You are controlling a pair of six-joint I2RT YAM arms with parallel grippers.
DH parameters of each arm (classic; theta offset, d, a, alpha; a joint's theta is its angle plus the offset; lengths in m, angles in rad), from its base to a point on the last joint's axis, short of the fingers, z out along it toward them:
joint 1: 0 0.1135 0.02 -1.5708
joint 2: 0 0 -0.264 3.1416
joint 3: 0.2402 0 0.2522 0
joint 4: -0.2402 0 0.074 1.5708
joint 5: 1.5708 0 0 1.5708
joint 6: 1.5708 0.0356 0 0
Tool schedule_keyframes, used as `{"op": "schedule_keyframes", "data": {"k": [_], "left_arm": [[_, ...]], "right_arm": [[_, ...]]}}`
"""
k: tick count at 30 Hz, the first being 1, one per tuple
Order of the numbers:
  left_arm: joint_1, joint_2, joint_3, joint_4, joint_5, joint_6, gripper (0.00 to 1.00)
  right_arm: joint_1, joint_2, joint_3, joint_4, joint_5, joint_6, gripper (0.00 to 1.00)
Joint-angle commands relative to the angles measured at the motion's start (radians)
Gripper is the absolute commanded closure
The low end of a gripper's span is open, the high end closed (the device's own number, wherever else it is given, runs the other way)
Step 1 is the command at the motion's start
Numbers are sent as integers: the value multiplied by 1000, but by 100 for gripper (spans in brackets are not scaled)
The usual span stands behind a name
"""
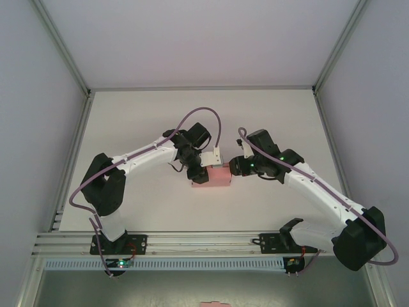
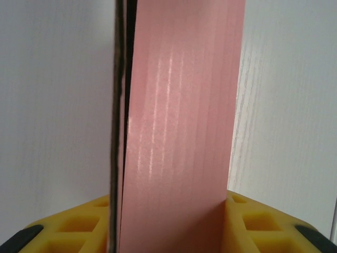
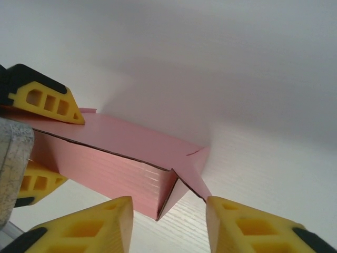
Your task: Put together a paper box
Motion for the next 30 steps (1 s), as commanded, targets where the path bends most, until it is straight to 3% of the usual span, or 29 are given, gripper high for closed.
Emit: {"op": "schedule_keyframes", "data": {"k": [1,6,11,14,17,22,25,27,30], "left_arm": [[-7,-5,-7,-71,-39,14,68],[-7,0,-9,-72,-35,23,68],[-7,3,-3,-72,-38,30,68],[-7,8,2,-75,-39,31,68],[-7,9,4,-75,-44,31,68],[-7,12,7,-78,-49,35,68],[-7,14,10,-80,-46,36,68],[-7,14,10,-80,-46,34,68],[-7,12,12,-81,-38,38,69]], "right_arm": [[-24,14,-12,-15,45,-95,57],[-79,40,-34,12,-33,-145,66],[-74,46,-58,43,-88,-150,68],[-75,45,-61,43,-86,-148,79],[-77,51,-61,45,-103,-153,71],[-75,57,-61,48,-114,-162,70],[-75,49,-63,49,-98,-158,75],[-77,44,-62,49,-85,-154,83],[-77,50,-61,56,-116,-158,84]]}}
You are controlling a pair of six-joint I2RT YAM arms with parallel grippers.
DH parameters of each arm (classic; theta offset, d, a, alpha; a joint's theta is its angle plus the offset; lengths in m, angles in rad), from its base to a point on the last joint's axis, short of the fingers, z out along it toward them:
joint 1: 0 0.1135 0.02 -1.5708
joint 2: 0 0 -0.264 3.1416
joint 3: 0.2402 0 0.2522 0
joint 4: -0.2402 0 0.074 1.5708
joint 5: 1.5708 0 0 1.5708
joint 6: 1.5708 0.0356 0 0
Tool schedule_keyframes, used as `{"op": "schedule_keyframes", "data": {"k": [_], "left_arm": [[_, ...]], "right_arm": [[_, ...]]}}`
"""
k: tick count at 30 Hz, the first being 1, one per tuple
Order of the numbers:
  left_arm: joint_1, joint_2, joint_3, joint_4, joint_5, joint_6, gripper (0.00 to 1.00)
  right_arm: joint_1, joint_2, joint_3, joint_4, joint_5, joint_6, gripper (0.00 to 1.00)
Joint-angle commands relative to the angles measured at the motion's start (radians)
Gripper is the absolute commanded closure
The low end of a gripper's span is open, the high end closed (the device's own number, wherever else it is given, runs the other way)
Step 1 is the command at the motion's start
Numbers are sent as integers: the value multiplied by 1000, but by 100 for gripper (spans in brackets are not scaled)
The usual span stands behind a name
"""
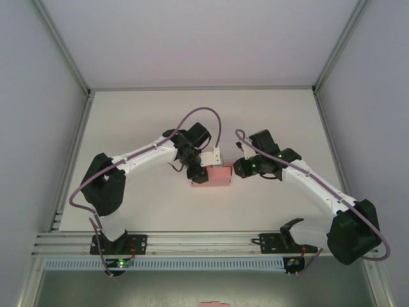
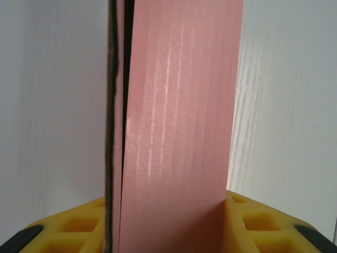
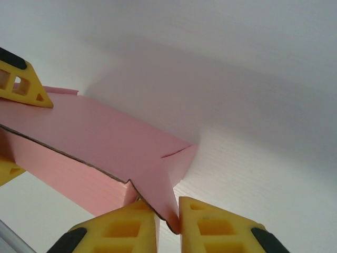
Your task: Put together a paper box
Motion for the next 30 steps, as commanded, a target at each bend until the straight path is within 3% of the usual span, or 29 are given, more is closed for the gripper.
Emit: {"op": "schedule_keyframes", "data": {"k": [1,3,5,16,24,30], "left_arm": [[-7,10,9,-77,-34,19,68],[-7,11,13,-77,-35,19,68],[-8,17,19,-82,-45,13,68],[-40,86,71,-116,-113,19,69],[-58,122,94,-139,-116,41,71],[-63,130,113,-143,-95,56,71]], "right_arm": [[-1,-4,-12,9,-31,-11,84],[-1,16,-9,14,-41,-6,87],[0,27,-8,34,-67,13,100],[-45,15,24,223,-434,421,100],[-157,-15,32,309,-508,591,100],[-161,-9,-20,428,-557,723,100]]}}
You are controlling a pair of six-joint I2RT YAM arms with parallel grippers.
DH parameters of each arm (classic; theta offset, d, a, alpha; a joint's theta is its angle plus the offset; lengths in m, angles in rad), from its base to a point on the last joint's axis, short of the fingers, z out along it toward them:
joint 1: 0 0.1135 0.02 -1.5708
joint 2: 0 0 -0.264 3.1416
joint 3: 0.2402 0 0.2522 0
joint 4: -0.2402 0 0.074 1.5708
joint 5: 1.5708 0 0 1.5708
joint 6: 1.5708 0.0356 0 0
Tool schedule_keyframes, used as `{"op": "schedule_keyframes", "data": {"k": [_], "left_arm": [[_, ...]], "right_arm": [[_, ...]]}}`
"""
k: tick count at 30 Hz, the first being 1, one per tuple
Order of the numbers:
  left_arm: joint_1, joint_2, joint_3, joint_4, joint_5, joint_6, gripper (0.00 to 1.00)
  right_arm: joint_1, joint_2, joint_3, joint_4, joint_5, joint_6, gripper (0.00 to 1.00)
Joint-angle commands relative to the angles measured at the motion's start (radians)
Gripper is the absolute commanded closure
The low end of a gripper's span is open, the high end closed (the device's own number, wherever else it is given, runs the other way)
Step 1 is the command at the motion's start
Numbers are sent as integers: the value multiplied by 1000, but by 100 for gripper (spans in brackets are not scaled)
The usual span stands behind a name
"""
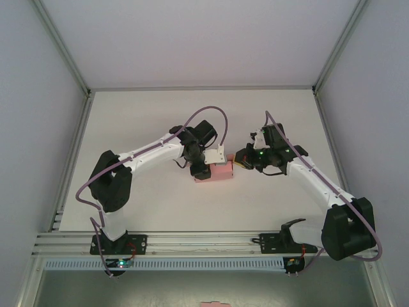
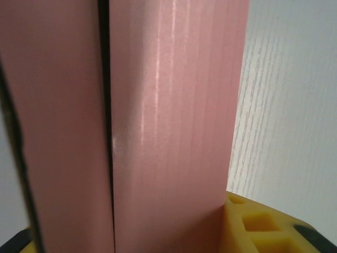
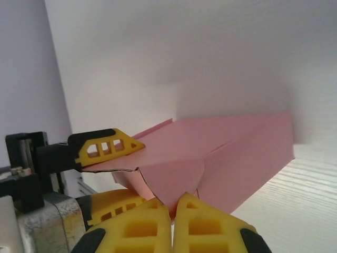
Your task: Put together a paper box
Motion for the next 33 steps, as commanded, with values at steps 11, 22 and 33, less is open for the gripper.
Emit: {"op": "schedule_keyframes", "data": {"k": [11,22,33], "left_arm": [[-46,94,27,-124,28,91,72],[-53,108,44,-124,33,103,60],[-44,129,79,-123,27,94,54]], "right_arm": [[-30,-65,18,330,-164,172,100],[72,-16,80,54,5,-170,100],[146,-92,-181,156,143,-389,100]]}}
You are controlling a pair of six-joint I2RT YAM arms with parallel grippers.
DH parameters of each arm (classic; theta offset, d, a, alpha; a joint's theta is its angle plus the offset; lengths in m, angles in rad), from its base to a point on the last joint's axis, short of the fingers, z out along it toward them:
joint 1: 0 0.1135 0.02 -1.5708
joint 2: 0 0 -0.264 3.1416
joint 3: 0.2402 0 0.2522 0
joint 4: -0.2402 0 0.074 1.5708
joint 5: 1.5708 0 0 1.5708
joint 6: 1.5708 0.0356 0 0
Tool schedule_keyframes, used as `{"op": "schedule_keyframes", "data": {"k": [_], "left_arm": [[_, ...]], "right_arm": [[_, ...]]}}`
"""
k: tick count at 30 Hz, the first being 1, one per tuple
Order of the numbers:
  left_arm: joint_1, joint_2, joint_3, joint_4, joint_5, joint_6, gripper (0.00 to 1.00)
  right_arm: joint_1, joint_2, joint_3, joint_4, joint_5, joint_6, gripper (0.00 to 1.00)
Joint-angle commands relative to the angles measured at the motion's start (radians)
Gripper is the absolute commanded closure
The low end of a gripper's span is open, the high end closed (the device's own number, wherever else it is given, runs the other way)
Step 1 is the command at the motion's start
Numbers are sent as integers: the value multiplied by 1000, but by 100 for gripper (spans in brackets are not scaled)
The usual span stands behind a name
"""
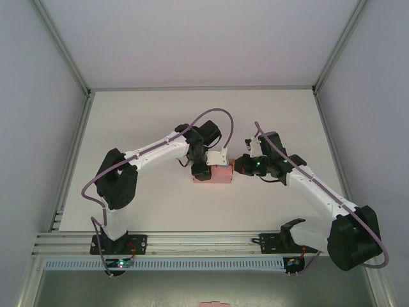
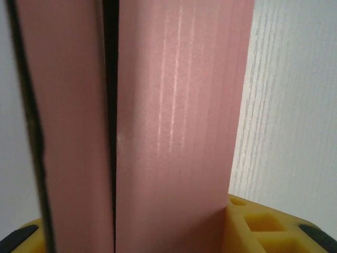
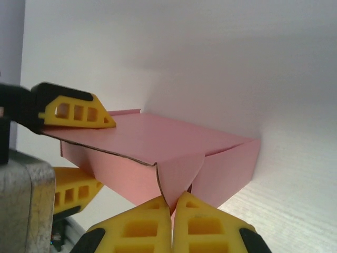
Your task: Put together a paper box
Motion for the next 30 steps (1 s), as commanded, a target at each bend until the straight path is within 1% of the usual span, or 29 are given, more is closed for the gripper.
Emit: {"op": "schedule_keyframes", "data": {"k": [1,3,5,9,11,15,17,20,23,26,30], "left_arm": [[-24,73,1,-36,59,19,54],[-23,77,5,-36,58,16,54],[-22,81,9,-32,58,11,54],[-19,78,10,-27,62,5,54],[-17,77,11,-26,67,3,54],[1,76,4,-30,72,1,55],[15,71,6,-25,87,-10,55],[20,64,4,-8,106,-14,55],[20,57,-1,-1,127,-18,55],[21,47,-10,13,123,-40,55],[20,21,-14,34,136,-73,50]], "right_arm": [[69,-1,-78,121,4,-118,100],[106,-8,-90,119,67,-161,100],[153,-16,-98,94,159,-211,100],[221,-29,-111,59,229,-298,100],[249,-46,-114,45,269,-303,100],[262,-94,-117,-9,341,-293,100],[262,-124,-151,15,331,-260,100],[269,-140,-187,85,281,-245,100],[303,-121,-215,158,328,-250,100],[342,-86,-238,202,405,-256,100],[375,-85,-253,213,500,-237,100]]}}
